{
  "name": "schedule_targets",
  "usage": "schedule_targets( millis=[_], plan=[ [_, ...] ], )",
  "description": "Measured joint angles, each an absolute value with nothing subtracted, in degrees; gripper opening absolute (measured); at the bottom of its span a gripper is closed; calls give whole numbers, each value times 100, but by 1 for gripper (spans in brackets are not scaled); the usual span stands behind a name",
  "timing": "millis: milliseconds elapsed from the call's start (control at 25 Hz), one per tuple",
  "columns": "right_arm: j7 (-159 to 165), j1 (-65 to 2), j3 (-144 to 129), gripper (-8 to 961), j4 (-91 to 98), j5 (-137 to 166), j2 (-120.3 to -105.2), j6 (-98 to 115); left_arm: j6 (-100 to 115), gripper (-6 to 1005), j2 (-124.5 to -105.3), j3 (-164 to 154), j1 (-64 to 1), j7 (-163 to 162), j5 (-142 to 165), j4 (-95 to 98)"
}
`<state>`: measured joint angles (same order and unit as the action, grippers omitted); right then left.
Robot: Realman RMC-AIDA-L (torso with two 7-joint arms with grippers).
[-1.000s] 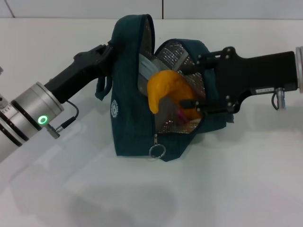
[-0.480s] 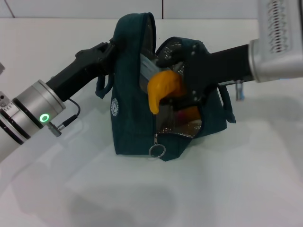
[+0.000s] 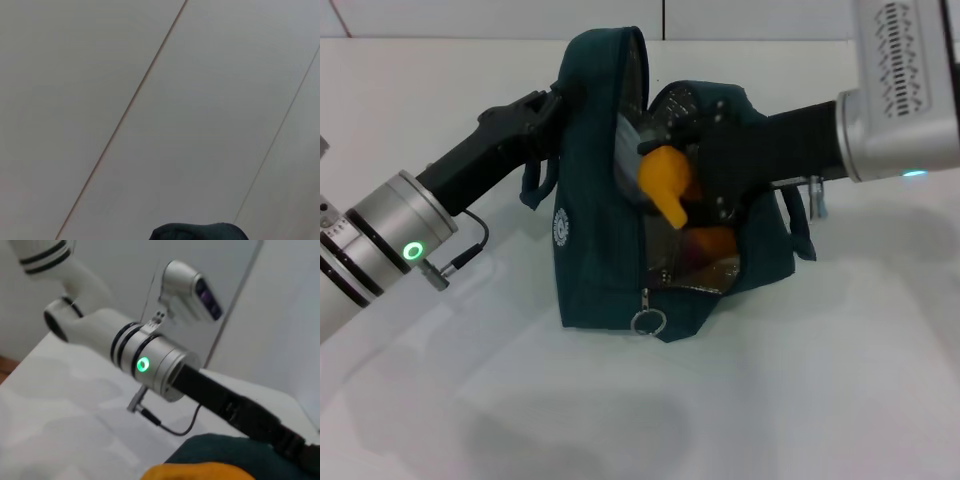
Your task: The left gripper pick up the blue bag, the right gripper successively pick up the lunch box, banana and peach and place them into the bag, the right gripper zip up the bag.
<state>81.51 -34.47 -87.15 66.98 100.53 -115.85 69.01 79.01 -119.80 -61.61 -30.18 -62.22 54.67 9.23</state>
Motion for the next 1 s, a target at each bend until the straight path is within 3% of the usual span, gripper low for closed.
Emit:
schedule_targets(
  millis=[360, 600, 720, 880, 1000],
  plan=[
    [8129, -3067, -8028, 505, 6647, 8941, -11571, 6886, 7902, 35, -11973, -6161, -3004, -6222, 5467, 923],
    [8350, -3164, -7429, 504, 5678, 7553, -11538, 6966, 7911, 35, -11970, -6172, -3004, -6223, 5475, 922],
    [8978, -3501, -7039, 501, 4979, 7234, -11398, 7345, 7918, 35, -11970, -6178, -3006, -6222, 5490, 923],
    [10309, -4196, -6765, 501, 3788, 7232, -10944, 7874, 7928, 35, -11971, -6195, -3006, -6222, 5509, 923],
    [10672, -4375, -6758, 501, 3416, 7225, -10845, 7926, 7933, 35, -11976, -6196, -3006, -6206, 5511, 923]
  ],
)
